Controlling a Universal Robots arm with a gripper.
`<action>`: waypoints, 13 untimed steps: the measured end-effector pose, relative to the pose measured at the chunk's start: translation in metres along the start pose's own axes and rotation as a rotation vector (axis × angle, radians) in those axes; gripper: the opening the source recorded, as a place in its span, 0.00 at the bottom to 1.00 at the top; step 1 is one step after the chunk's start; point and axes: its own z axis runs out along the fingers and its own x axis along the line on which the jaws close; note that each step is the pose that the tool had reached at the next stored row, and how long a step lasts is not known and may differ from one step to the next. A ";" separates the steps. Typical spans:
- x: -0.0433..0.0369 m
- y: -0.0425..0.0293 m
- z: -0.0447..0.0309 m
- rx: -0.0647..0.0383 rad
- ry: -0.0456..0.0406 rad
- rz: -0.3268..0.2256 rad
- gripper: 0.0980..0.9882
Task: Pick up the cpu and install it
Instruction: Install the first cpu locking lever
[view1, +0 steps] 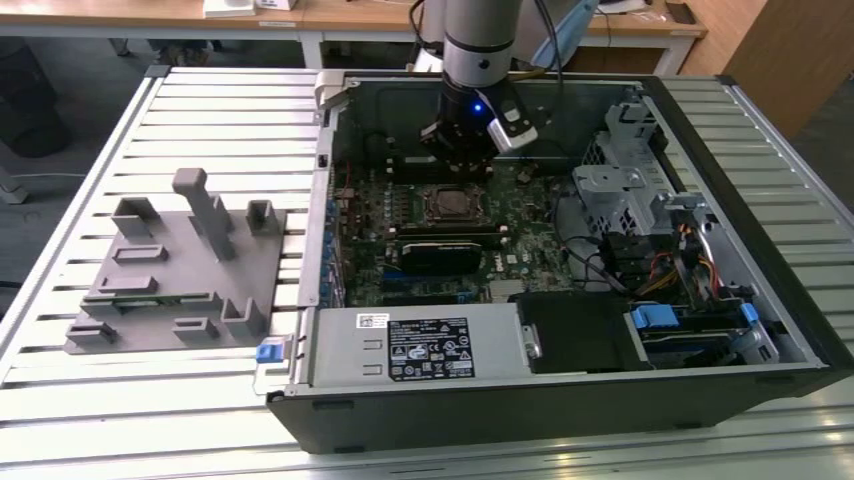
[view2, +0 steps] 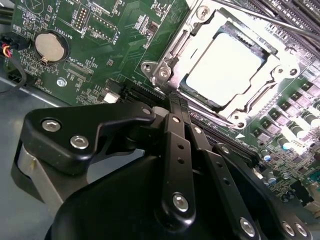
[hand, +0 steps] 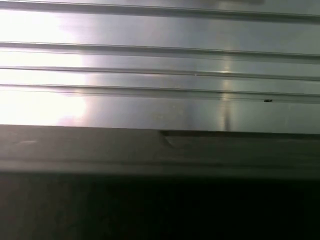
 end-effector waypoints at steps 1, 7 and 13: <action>0.0000 0.0000 0.0002 0.001 0.0001 0.000 0.01; 0.0000 0.0000 0.0017 0.007 -0.0001 0.000 0.01; 0.0001 -0.0001 0.0027 0.009 0.0002 0.000 0.01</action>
